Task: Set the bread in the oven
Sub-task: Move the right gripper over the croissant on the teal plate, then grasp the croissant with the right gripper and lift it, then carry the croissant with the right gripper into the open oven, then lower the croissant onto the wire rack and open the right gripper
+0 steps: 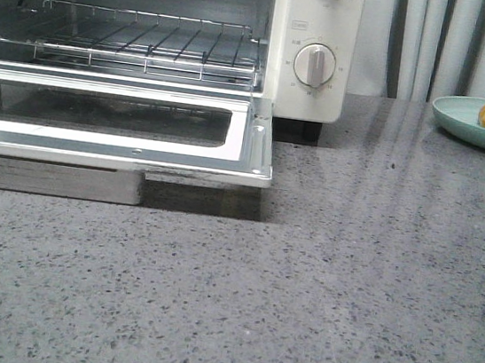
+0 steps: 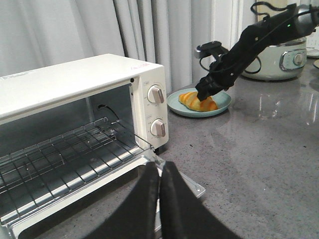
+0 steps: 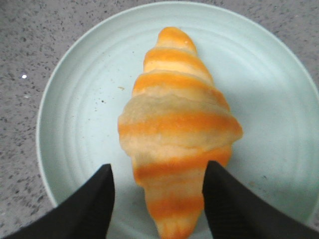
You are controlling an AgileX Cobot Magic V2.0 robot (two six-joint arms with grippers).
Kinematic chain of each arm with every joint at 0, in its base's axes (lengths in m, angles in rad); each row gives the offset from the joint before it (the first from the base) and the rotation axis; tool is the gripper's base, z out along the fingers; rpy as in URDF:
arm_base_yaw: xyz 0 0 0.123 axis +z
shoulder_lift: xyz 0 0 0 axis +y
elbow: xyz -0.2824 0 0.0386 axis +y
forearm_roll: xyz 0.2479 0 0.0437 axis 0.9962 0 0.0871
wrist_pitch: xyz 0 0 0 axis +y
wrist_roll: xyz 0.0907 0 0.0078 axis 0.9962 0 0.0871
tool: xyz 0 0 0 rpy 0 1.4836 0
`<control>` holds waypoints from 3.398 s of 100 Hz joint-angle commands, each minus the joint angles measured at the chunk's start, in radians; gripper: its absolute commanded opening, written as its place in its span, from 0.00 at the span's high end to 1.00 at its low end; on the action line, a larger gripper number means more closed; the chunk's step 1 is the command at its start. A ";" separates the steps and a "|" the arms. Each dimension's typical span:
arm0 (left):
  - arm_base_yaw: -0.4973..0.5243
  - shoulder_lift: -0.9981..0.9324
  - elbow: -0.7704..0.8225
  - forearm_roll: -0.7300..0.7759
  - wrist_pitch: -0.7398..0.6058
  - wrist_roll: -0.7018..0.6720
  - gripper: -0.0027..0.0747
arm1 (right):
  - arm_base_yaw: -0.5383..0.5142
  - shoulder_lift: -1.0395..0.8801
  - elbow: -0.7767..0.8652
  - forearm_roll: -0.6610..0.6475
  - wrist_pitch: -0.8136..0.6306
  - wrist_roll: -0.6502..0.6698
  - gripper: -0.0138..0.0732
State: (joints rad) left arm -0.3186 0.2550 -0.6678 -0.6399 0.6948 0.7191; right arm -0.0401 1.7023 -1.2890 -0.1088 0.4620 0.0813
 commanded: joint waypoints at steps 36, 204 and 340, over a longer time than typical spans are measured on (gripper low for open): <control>0.001 0.012 -0.029 -0.084 -0.035 -0.008 0.99 | -0.005 0.102 -0.034 -0.024 -0.006 -0.011 0.43; 0.001 0.009 -0.029 -0.079 -0.023 -0.008 0.99 | 0.973 -0.203 -0.142 -0.118 -0.033 -0.057 0.92; 0.001 -0.037 -0.029 -0.085 -0.021 -0.008 0.99 | 0.923 0.192 -0.498 -0.622 0.144 0.145 0.45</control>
State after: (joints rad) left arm -0.3186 0.2045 -0.6678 -0.6854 0.7293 0.7191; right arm 0.8914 1.9215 -1.7520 -0.6851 0.6550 0.2236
